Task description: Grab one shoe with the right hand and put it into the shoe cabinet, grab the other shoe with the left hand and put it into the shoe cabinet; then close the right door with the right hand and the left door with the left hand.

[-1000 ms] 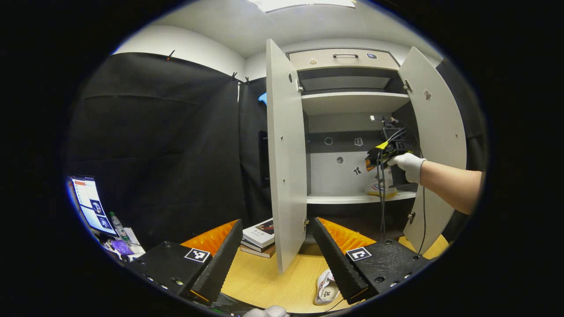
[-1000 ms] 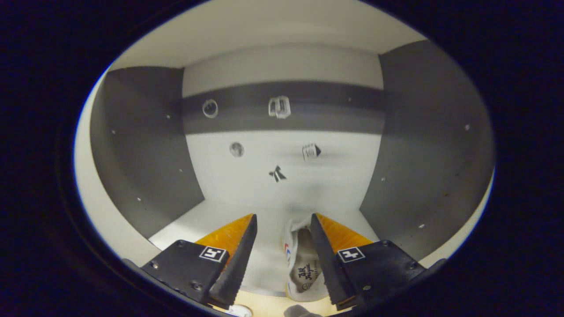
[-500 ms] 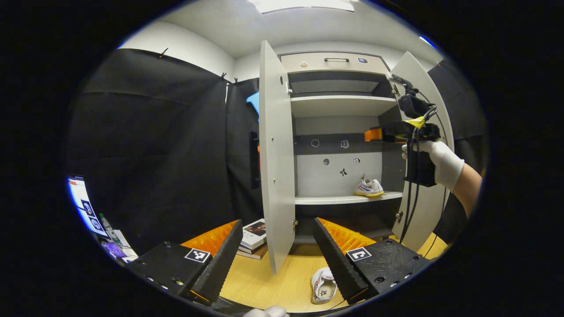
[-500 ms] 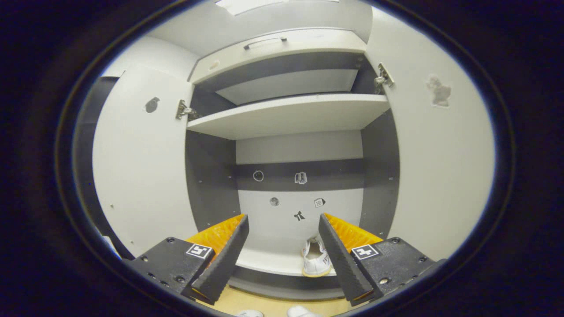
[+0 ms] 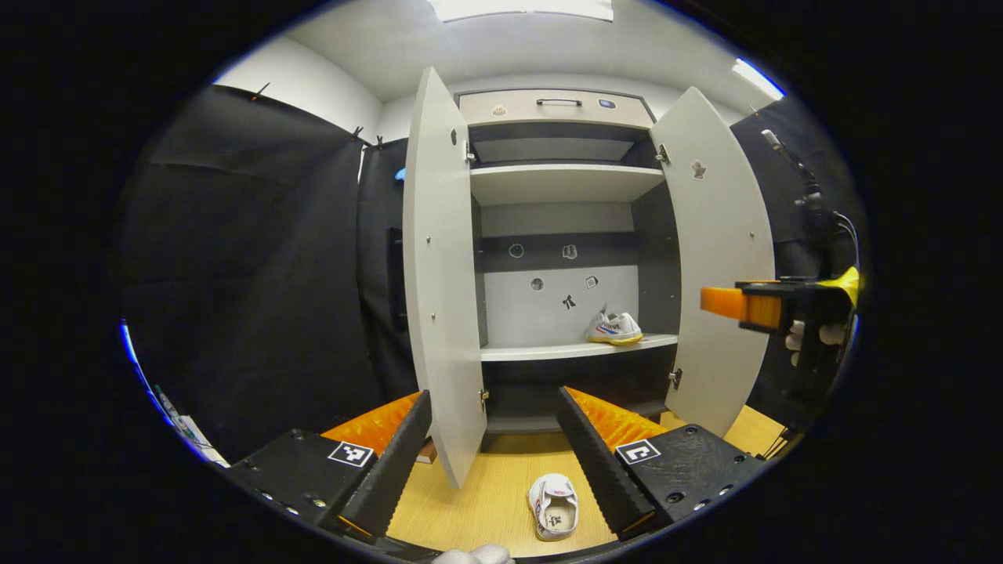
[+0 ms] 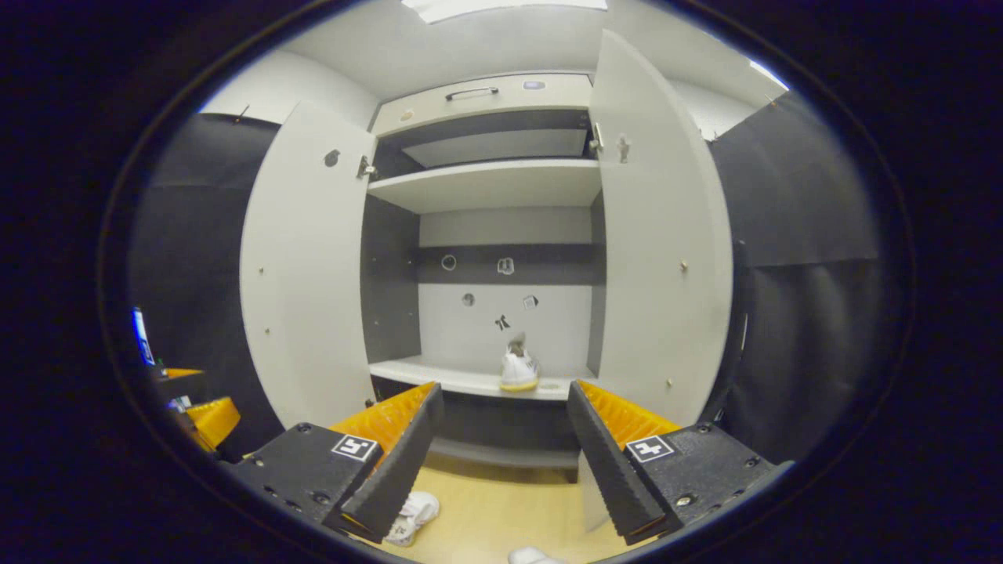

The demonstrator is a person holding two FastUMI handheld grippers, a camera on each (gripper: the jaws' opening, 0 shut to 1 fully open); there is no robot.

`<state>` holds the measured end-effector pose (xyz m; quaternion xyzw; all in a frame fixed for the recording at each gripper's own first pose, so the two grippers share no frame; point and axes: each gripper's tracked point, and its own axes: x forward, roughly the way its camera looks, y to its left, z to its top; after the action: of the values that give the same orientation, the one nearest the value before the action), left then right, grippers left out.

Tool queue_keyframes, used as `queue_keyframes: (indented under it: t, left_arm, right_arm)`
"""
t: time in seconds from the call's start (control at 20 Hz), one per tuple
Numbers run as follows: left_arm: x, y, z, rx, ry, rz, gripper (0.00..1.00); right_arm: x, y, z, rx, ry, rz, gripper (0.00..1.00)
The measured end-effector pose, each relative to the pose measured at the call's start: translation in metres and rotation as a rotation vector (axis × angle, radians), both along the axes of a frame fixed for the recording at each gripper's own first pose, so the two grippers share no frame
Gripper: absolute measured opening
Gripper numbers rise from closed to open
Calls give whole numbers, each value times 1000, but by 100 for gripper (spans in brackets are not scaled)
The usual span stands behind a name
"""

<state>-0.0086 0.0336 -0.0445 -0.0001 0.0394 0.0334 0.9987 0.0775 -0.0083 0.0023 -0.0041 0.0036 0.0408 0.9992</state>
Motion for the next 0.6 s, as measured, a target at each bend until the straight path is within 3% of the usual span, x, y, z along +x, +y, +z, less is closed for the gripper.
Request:
queue_keyframes:
  t: [0.2,0.6]
  left_arm:
    - [8,-24,-29,-1,43,-50,96]
    - [30,-62,-199,-62,322,-166,97]
  right_arm:
    - [-18,-19,-19,30,74,-36,100]
    - [-35,-54,-12,-6,69,-126,100]
